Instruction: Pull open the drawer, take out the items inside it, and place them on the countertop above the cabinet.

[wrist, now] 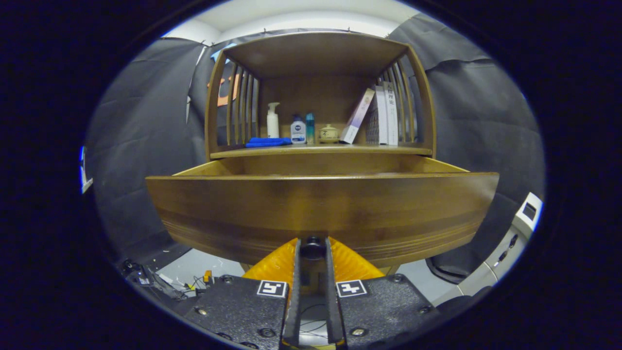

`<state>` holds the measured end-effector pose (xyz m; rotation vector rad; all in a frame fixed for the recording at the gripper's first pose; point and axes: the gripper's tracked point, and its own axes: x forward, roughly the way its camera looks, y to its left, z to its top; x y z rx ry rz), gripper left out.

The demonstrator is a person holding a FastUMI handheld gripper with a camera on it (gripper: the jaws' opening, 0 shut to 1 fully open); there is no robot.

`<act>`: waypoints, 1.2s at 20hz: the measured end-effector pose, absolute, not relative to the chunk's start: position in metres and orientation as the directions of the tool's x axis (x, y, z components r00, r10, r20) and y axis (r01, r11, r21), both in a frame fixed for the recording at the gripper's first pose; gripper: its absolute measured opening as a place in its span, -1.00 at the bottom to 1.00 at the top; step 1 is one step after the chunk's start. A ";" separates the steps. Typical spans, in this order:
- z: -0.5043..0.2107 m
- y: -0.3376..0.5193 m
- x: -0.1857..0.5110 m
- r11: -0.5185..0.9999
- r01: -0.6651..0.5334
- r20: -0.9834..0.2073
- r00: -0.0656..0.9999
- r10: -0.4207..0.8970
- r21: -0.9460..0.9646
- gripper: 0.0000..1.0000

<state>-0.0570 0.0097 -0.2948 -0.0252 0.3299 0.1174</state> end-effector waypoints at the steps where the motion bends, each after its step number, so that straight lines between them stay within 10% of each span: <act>1: -0.297 0.008 -0.059 0.992 -0.123 -0.321 0.940 0.112 -0.014 -0.52; 6: -0.290 0.001 -0.066 0.993 -0.114 -0.293 0.950 0.104 -0.015 -0.39; 13: -0.223 -0.008 -0.093 0.991 -0.129 -0.170 0.978 0.123 -0.023 0.92; 24: -0.104 -0.028 -0.026 0.989 -0.112 -0.123 0.987 0.099 -0.101 0.97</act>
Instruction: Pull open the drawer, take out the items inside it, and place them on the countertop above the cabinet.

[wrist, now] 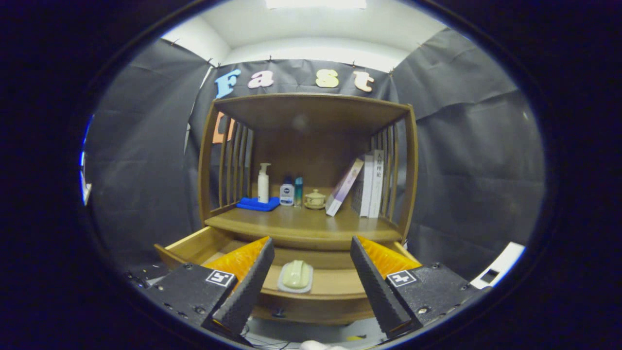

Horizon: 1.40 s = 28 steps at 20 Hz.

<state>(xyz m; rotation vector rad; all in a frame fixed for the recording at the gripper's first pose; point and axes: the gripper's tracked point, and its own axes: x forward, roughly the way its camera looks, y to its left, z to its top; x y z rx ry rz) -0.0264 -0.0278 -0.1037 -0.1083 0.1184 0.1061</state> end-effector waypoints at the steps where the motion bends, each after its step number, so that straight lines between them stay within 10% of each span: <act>1: -0.098 -0.025 -0.018 0.987 -0.123 -0.132 0.985 0.109 -0.104 0.97; 9: -0.118 -0.005 0.066 0.968 -0.229 -0.342 0.922 0.181 -0.106 0.98; 18: -0.221 0.007 0.107 0.956 -0.292 -0.741 0.644 0.189 -0.010 0.97; 28: -0.270 0.012 0.108 0.959 -0.284 -0.908 0.395 0.137 0.021 0.74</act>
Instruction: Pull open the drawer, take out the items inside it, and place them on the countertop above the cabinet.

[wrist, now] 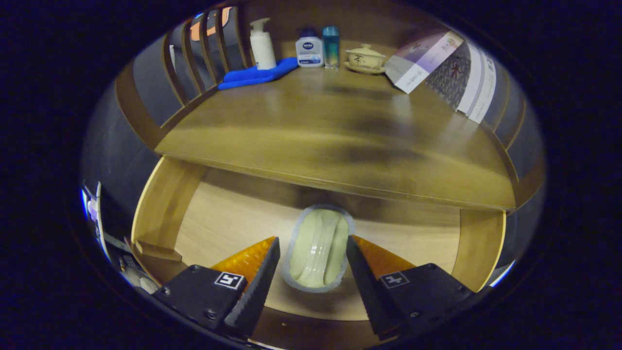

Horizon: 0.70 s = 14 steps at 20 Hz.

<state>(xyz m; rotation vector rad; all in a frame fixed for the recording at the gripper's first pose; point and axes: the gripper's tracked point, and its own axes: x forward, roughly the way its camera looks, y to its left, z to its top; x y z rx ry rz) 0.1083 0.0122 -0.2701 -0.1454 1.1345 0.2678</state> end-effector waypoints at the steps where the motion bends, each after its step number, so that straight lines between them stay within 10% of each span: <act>1: -0.271 0.012 0.112 0.959 -0.282 -0.912 0.391 0.127 0.012 0.63; 9: -0.286 0.007 0.107 0.973 -0.227 -0.952 0.283 0.116 0.051 -0.46; 14: -0.275 0.000 0.098 0.972 -0.227 -0.949 0.292 0.118 0.051 -0.62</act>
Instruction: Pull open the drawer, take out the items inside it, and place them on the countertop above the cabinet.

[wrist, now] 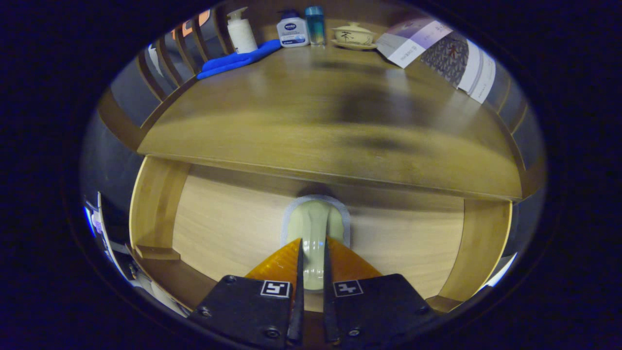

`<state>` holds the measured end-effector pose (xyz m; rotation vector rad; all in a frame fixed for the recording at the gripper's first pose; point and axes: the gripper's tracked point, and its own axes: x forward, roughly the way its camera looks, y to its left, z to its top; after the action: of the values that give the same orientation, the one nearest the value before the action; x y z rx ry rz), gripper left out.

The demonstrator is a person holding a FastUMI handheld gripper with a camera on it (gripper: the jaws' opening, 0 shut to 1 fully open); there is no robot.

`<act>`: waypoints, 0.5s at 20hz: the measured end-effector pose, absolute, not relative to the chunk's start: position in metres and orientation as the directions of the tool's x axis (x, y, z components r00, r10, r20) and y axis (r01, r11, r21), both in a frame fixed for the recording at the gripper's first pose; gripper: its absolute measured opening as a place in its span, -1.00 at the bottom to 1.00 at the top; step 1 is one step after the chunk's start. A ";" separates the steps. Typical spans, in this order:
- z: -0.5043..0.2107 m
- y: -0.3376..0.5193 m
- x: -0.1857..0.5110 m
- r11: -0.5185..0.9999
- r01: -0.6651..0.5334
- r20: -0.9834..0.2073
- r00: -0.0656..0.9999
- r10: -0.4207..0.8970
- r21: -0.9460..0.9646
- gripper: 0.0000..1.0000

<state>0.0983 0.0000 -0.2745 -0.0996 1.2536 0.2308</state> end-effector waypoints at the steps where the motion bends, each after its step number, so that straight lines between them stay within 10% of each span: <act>1: -0.269 0.000 0.095 0.972 -0.231 -0.946 0.301 0.122 0.052 -0.61; 10: -0.194 -0.005 0.084 0.966 -0.257 -0.909 0.393 0.137 0.034 -0.62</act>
<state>0.0842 -0.0048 -0.1942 -0.1186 1.1402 0.2508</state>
